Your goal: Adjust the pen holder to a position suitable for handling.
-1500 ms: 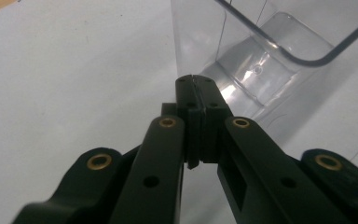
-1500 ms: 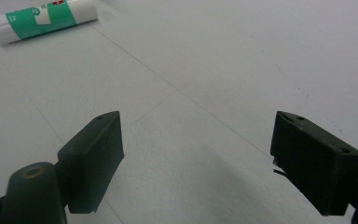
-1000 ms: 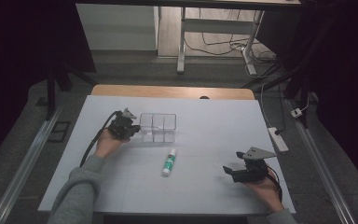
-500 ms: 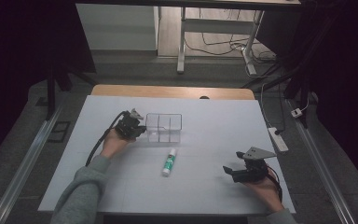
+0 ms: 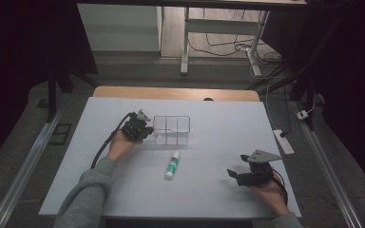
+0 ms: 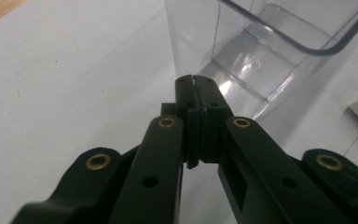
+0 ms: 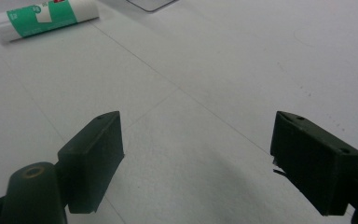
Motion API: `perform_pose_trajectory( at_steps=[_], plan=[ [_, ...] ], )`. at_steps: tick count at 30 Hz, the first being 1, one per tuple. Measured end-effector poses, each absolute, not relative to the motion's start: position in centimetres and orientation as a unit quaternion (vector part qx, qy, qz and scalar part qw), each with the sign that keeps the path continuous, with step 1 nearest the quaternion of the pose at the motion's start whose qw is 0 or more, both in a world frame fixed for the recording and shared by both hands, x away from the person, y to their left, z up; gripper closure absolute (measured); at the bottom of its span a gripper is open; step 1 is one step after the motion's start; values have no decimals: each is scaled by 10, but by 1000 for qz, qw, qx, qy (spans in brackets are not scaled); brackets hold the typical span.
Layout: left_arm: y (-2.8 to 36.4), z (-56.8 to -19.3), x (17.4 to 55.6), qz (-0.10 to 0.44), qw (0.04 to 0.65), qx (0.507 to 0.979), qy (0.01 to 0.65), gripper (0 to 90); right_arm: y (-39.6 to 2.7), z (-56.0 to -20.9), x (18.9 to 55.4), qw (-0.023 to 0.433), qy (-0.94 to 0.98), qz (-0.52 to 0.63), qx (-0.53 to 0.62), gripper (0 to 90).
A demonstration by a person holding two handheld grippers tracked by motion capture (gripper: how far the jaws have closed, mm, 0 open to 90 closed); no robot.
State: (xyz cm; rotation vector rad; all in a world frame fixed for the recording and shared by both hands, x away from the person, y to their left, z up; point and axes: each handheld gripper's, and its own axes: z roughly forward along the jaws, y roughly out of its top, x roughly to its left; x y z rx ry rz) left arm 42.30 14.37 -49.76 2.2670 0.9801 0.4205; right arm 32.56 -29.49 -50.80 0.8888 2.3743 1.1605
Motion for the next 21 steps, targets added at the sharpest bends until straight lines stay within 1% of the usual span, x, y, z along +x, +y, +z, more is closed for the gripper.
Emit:
perform_pose_trajectory(
  at_steps=[9,12,14,16,19,20,21],
  plan=[
    [131,-499,427,165,316,859,368,870,-295,-508,325,176,838,409,315,166],
    [133,-498,426,164,322,858,364,860,-295,-507,325,177,837,410,315,166],
    [135,-496,424,168,326,858,360,882,-296,-507,325,179,837,411,315,166],
    [137,-493,422,169,331,856,358,884,-296,-506,325,174,834,416,318,167],
    [139,-489,416,170,337,857,351,884,-297,-506,325,179,833,414,319,167],
    [141,-488,413,170,337,858,348,880,-298,-506,325,177,832,419,319,167],
    [143,-486,411,166,341,858,347,852,-298,-506,325,177,831,419,321,167]
  ],
)
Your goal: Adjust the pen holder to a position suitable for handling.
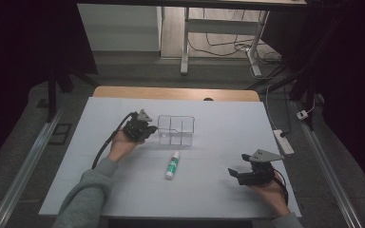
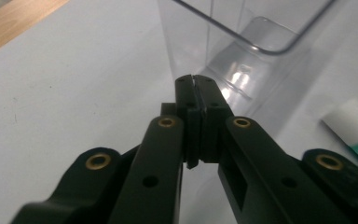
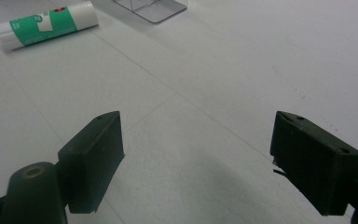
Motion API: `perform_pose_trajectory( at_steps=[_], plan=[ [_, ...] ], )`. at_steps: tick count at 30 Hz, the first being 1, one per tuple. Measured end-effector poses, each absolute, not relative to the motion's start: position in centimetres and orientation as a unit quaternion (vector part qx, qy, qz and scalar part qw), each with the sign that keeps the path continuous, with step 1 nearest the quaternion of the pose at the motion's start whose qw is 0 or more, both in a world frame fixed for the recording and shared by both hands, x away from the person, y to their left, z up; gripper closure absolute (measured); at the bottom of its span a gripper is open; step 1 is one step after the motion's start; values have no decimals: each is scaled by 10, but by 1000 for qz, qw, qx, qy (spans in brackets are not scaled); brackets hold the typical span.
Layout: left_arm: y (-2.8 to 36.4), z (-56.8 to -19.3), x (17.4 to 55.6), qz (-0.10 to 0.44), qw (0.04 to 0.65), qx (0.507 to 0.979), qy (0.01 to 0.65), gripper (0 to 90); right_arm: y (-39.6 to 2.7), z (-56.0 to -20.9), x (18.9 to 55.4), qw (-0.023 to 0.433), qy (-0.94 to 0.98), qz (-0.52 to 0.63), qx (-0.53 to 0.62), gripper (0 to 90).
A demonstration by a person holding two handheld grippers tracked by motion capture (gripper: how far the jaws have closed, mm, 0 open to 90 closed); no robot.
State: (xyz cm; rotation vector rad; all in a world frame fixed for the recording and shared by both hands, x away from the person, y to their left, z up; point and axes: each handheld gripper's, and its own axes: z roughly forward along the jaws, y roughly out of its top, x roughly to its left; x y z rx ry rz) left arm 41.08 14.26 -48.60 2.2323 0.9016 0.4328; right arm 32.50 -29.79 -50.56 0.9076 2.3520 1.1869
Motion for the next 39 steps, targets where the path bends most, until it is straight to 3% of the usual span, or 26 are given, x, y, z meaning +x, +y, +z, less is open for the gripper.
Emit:
perform_pose_trajectory(
  at_steps=[1,2,13,28,39],
  plan=[
    [145,-484,408,160,347,857,346,809,-299,-505,325,179,831,418,322,167],
    [148,-483,405,152,355,854,348,709,-299,-505,325,176,830,421,320,167],
    [158,-465,379,122,397,833,367,425,-300,-504,324,180,827,426,320,169],
    [156,-458,362,82,411,828,372,340,-301,-504,322,185,826,426,319,170],
    [123,-449,350,70,383,853,349,322,-301,-503,317,189,828,422,317,171]
  ],
)
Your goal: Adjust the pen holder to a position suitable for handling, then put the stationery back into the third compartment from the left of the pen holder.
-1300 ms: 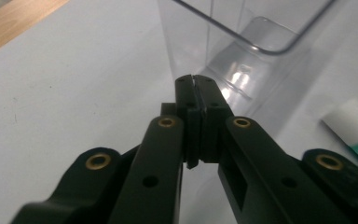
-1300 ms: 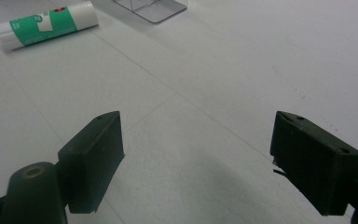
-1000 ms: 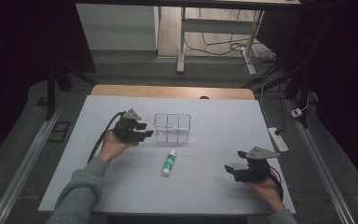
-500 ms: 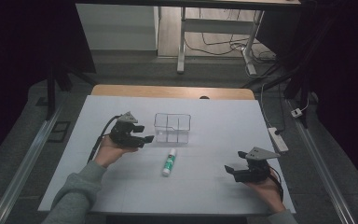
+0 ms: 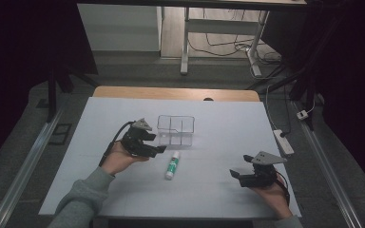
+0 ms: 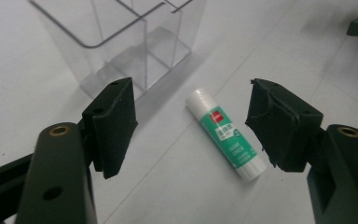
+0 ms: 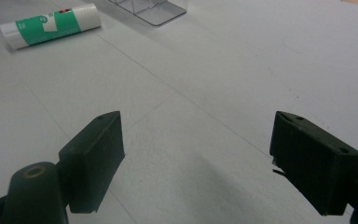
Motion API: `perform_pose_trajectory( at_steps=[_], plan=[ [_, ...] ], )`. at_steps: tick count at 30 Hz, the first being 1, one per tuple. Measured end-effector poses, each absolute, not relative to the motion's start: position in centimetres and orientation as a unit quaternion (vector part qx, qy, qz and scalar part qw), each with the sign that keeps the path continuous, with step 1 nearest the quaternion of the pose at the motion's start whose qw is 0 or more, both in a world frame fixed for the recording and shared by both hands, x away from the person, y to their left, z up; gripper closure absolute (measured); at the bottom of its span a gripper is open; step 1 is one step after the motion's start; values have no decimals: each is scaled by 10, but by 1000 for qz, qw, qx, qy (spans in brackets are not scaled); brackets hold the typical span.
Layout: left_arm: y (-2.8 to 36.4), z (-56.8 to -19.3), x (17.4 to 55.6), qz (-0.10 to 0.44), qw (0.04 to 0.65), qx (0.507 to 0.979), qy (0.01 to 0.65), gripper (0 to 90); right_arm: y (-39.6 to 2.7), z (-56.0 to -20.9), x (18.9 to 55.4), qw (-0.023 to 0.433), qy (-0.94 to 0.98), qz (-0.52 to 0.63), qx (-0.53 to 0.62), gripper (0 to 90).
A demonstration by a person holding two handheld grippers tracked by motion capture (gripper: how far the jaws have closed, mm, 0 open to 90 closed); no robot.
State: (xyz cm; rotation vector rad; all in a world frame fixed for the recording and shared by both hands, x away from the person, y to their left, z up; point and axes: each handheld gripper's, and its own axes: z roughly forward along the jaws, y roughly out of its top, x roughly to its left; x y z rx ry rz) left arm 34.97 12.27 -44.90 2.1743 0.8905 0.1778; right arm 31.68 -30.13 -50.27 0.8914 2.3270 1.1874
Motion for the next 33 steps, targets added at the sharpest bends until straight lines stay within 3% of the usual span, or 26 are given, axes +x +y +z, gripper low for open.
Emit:
perform_pose_trajectory(
  at_steps=[20,33],
  plan=[
    [68,-463,354,64,324,882,335,346,-303,-503,318,186,828,423,318,171],
    [43,-483,367,73,264,883,381,346,-304,-500,316,188,822,437,312,174]
  ],
)
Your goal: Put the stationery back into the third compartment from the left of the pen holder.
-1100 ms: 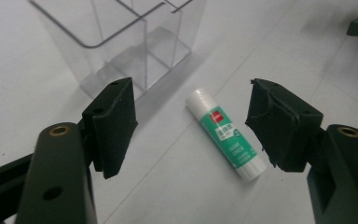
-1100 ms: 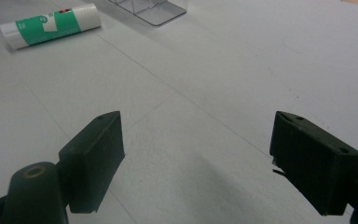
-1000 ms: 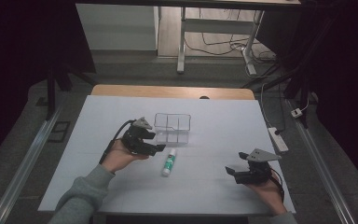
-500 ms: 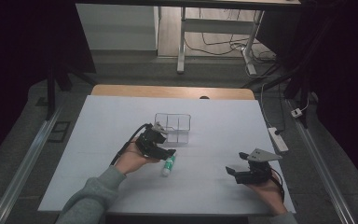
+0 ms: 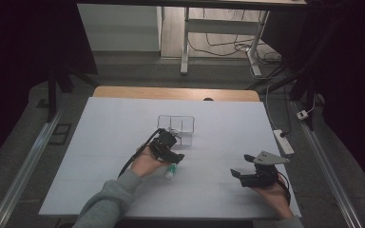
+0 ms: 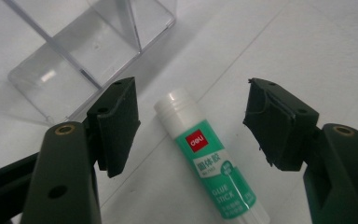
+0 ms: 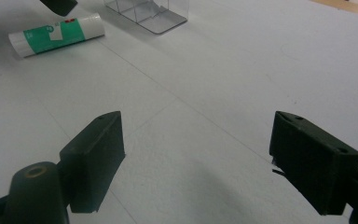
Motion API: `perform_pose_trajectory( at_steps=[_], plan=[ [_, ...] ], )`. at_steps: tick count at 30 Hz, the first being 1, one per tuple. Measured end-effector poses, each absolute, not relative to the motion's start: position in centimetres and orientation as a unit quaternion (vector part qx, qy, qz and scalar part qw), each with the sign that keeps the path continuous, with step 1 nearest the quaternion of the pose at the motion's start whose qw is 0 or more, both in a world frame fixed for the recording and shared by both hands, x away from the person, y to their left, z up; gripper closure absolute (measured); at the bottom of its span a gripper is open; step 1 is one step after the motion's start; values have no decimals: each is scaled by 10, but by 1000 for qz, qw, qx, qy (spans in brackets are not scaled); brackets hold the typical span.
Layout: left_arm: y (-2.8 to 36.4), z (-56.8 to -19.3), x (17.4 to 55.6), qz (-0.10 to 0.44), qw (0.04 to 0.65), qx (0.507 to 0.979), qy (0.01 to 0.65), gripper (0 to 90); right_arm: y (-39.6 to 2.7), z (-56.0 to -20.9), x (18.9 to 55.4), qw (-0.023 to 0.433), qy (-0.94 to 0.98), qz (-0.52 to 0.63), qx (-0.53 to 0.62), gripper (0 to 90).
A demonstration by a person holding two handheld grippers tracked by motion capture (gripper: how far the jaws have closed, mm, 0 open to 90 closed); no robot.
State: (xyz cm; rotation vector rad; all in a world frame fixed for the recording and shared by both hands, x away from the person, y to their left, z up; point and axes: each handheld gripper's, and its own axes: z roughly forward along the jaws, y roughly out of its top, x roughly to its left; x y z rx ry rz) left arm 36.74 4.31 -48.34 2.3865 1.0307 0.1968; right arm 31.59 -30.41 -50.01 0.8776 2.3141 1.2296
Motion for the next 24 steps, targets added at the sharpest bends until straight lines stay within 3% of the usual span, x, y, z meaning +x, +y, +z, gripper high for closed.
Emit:
perform_pose_trajectory(
  at_steps=[15,24],
  plan=[
    [34,-504,378,47,227,883,408,414,-303,-500,316,191,825,432,309,175],
    [32,-510,378,49,220,880,418,526,-303,-501,316,194,826,429,309,175]
  ],
)
